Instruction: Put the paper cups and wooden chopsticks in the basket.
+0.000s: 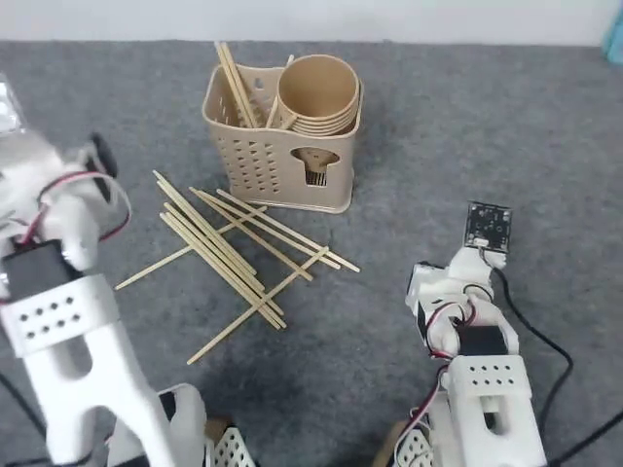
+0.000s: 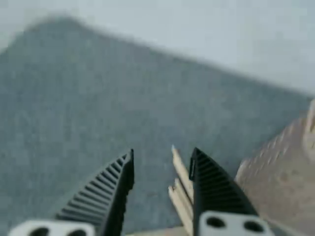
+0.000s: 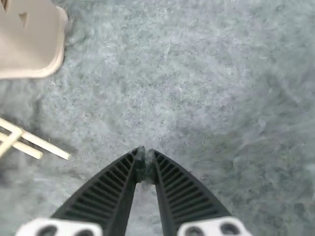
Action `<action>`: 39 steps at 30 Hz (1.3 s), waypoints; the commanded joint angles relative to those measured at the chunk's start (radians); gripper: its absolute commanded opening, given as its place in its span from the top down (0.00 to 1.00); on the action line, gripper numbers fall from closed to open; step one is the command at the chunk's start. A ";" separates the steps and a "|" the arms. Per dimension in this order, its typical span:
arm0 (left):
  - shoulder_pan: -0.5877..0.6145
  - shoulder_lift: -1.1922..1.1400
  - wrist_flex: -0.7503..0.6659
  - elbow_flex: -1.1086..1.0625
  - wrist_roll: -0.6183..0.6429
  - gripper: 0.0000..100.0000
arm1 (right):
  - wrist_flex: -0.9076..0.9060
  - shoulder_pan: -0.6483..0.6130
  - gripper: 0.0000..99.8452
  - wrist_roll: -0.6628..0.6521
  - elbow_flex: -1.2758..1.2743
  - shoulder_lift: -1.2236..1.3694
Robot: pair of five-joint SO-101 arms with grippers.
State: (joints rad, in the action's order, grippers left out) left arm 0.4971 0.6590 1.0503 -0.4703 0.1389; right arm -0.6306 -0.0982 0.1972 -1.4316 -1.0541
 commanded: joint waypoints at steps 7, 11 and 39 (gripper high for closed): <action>0.017 -0.098 0.051 -0.205 -0.054 0.82 | 0.177 -0.031 0.99 -0.095 -0.097 -0.031; 0.011 -0.112 0.057 -0.263 -0.172 0.82 | 0.176 -0.027 0.99 -0.095 -0.101 -0.031; -0.023 -0.222 -0.095 -0.315 -0.542 0.82 | 0.176 -0.024 0.99 -0.097 -0.106 -0.025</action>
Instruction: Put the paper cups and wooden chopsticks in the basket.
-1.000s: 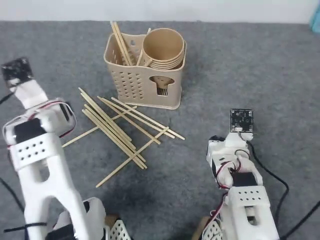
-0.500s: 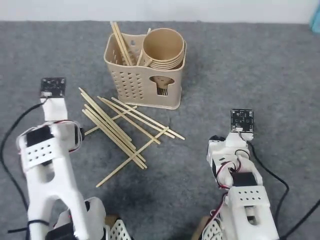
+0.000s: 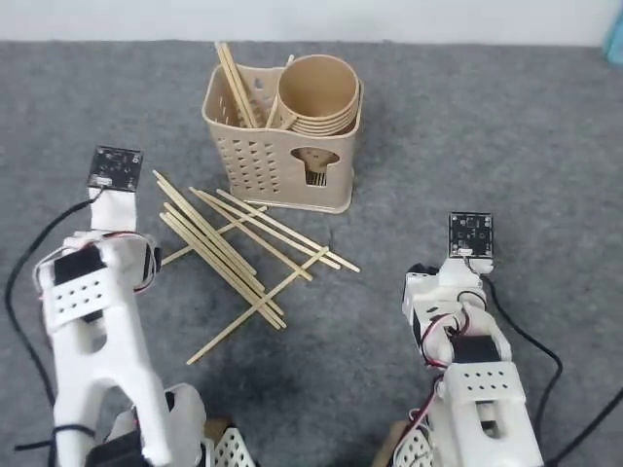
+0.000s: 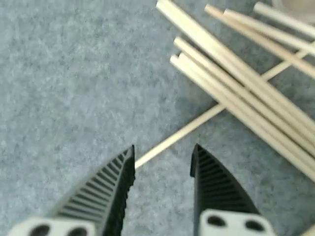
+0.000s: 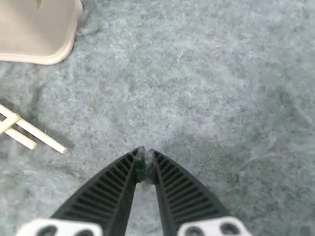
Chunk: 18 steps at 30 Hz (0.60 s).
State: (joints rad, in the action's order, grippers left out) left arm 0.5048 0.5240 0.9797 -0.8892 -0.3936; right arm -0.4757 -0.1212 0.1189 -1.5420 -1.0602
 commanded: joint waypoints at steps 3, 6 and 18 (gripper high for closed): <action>-0.052 -0.247 -0.008 0.208 -0.011 0.82 | 0.021 -0.001 0.99 -0.018 0.005 -0.021; -0.052 -0.410 0.052 0.340 -0.072 0.82 | 0.021 -0.002 0.99 -0.018 0.005 -0.021; -0.072 -0.841 0.112 0.651 -0.258 0.82 | 0.021 -0.008 0.99 -0.020 0.005 -0.024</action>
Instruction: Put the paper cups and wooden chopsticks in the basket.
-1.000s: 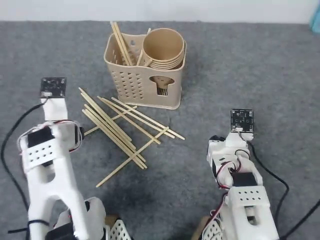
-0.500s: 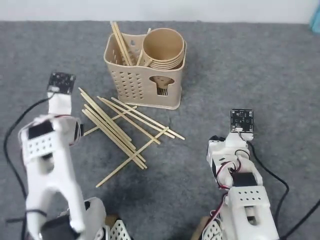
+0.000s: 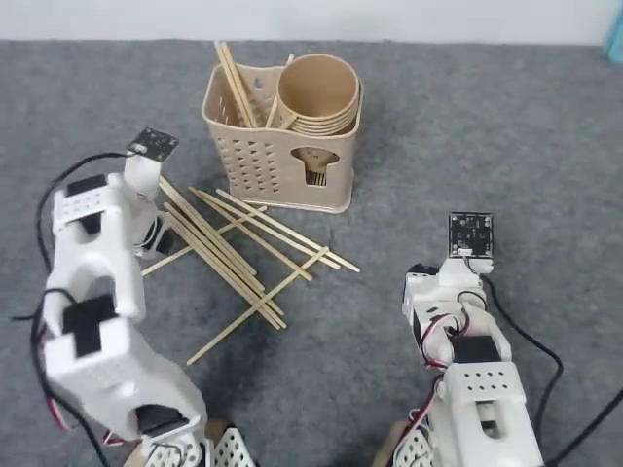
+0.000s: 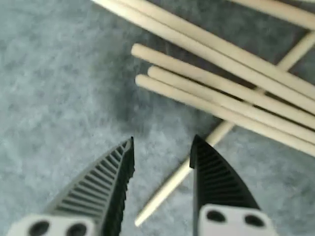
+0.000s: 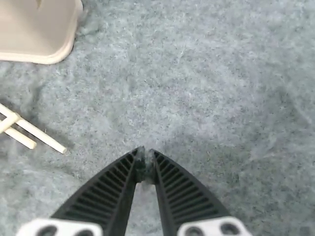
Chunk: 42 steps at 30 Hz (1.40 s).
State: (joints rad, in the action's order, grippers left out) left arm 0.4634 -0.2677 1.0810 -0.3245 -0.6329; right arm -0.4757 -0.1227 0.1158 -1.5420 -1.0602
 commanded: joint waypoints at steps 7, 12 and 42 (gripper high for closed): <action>-0.083 -0.083 0.011 0.101 -0.020 0.82 | 0.021 -0.008 0.99 -0.017 0.006 -0.024; -0.100 -0.044 0.097 0.102 -0.091 0.82 | 0.021 -0.008 0.99 -0.017 0.008 -0.024; -0.175 0.089 -0.087 -0.143 -0.334 0.88 | 0.021 -0.039 0.99 -0.080 0.005 -0.022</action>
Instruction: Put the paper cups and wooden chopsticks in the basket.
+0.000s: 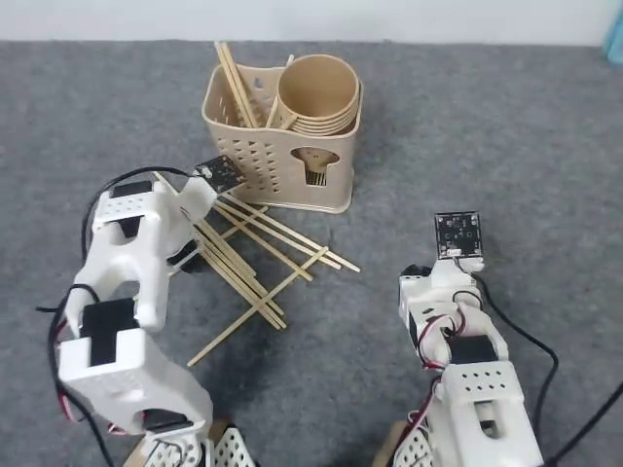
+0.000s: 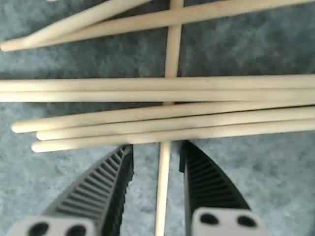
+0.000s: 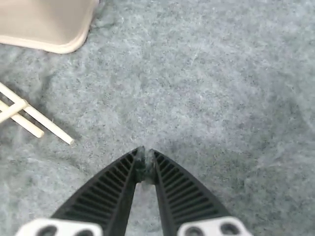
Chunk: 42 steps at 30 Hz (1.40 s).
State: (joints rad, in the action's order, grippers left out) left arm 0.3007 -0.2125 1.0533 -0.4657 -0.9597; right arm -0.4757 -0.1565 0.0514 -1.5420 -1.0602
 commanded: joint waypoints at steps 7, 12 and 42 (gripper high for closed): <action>0.021 0.038 0.069 0.007 -0.011 0.99 | 0.021 -0.005 0.99 -0.015 0.005 -0.022; 0.068 0.040 0.161 0.010 -0.015 0.99 | 0.021 -0.005 0.99 -0.015 0.005 -0.022; 0.572 0.038 0.698 0.498 -0.043 0.99 | 0.021 -0.005 0.99 -0.015 0.005 -0.018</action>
State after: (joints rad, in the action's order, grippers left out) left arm 0.7948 -0.2156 1.7162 -0.0391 -1.0196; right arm -0.4757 -0.1565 0.0514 -1.5420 -1.0602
